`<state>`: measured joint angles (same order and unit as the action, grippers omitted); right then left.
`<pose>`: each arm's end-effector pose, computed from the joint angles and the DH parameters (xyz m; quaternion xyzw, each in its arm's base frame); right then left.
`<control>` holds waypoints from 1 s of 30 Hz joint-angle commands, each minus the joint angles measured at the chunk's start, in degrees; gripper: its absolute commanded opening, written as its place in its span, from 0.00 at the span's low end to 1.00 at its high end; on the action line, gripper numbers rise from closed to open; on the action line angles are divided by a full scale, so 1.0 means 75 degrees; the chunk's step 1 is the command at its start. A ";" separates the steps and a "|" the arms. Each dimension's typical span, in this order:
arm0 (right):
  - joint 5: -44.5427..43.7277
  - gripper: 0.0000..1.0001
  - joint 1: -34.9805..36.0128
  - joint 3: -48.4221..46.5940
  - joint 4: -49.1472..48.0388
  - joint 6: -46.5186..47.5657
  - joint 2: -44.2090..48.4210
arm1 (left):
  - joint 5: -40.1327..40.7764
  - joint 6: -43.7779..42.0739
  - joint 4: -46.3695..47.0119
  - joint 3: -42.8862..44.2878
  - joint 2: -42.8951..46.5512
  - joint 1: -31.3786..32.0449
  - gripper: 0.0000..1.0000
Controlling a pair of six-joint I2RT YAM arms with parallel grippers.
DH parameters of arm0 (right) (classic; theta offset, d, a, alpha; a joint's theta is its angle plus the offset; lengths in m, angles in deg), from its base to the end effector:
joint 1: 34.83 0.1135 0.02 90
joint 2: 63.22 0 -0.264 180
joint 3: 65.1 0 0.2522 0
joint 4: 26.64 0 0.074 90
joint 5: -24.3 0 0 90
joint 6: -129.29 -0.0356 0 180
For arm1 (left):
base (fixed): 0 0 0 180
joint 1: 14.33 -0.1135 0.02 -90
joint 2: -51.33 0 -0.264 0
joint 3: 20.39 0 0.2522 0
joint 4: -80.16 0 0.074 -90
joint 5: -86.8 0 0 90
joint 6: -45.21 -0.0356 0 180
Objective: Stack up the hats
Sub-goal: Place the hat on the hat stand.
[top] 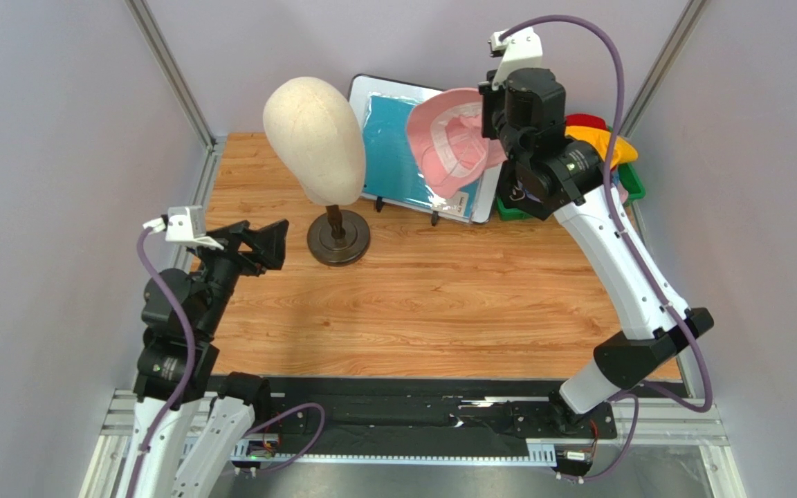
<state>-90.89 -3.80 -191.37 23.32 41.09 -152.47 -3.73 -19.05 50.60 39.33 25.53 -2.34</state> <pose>0.2832 0.1527 0.5055 -0.0855 0.7707 -0.0117 0.6313 0.0986 -0.0213 0.3775 -0.0780 0.6752 -0.2401 0.6931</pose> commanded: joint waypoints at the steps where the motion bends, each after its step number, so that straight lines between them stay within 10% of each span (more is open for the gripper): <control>1: -0.0696 0.00 0.0526 -0.0619 -0.0653 0.0193 -0.0404 | -0.0539 -0.0664 -0.2660 0.1686 -0.0496 0.0030 0.94; 30: -0.2946 0.00 0.2437 -0.3702 -0.5327 0.1717 -0.3825 | 0.0353 -0.1826 -0.2594 0.0658 -0.0157 0.0030 1.00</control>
<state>-110.41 13.27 -215.89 -3.21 51.89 -179.16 -0.02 -32.10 30.19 44.64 24.00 -2.34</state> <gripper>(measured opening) 0.007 0.993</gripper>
